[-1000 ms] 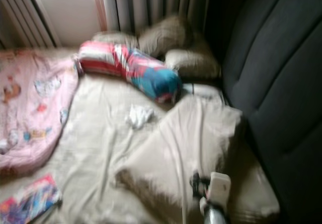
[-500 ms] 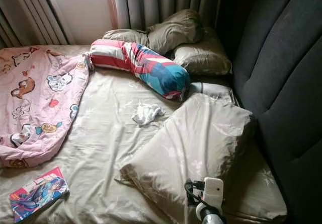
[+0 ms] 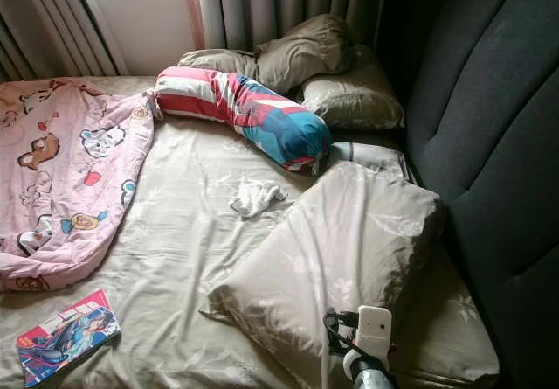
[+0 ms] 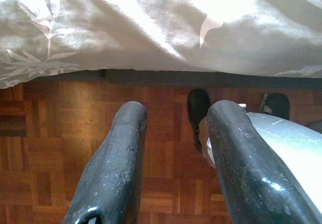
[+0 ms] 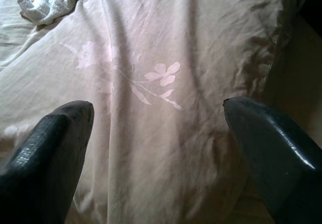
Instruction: Clean up the room
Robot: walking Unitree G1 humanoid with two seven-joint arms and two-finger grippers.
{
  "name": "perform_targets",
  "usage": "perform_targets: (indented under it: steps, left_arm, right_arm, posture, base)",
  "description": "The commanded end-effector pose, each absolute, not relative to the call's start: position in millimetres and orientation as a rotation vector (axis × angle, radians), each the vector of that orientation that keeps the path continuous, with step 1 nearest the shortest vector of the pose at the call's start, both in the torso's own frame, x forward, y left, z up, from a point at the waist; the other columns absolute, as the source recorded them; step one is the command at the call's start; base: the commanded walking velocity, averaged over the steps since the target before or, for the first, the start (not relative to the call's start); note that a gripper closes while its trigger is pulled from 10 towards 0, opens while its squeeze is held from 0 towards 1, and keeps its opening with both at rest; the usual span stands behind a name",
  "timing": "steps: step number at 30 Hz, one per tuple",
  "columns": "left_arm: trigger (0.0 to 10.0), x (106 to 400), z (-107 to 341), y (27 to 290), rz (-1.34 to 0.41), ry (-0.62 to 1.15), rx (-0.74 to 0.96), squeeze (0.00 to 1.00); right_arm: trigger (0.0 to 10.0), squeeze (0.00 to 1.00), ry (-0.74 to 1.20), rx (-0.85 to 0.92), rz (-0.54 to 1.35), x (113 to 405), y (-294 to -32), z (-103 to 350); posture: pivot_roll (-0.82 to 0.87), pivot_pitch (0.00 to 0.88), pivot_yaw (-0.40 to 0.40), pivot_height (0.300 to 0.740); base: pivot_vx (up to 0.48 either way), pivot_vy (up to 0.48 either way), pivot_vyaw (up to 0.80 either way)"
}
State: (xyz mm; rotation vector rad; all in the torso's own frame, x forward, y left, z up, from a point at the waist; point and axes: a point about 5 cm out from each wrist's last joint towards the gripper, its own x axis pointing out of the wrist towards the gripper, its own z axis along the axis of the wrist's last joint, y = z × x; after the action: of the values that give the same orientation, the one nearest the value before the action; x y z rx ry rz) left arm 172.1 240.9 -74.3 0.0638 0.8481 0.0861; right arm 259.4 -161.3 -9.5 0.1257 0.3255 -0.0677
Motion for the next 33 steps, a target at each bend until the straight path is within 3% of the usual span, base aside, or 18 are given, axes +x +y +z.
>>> perform_targets:
  steps: [1,13,33]
  left_arm:
    - [10.0,162,-79,243,0.096,0.881,0.055,0.00]
    - [10.0,162,-79,243,0.097,0.878,0.053,0.00]
    - [10.0,162,-78,244,0.100,0.878,0.057,0.00]
  right_arm:
    - [10.0,0.00,0.346,0.133,-0.079,257,-161,-13]
    - [10.0,0.00,0.350,0.135,-0.098,260,-163,-12]
    - [10.0,0.00,0.416,0.202,-0.219,255,-172,-22]
  posture:
    - [-0.01,0.173,-0.013,0.740]
    - [-0.01,0.173,-0.014,0.740]
    - [-0.01,0.176,-0.010,0.740]
  base:
    - [0.255,0.000,0.00]
    - [0.298,0.000,0.00]
    - [0.000,0.000,0.00]
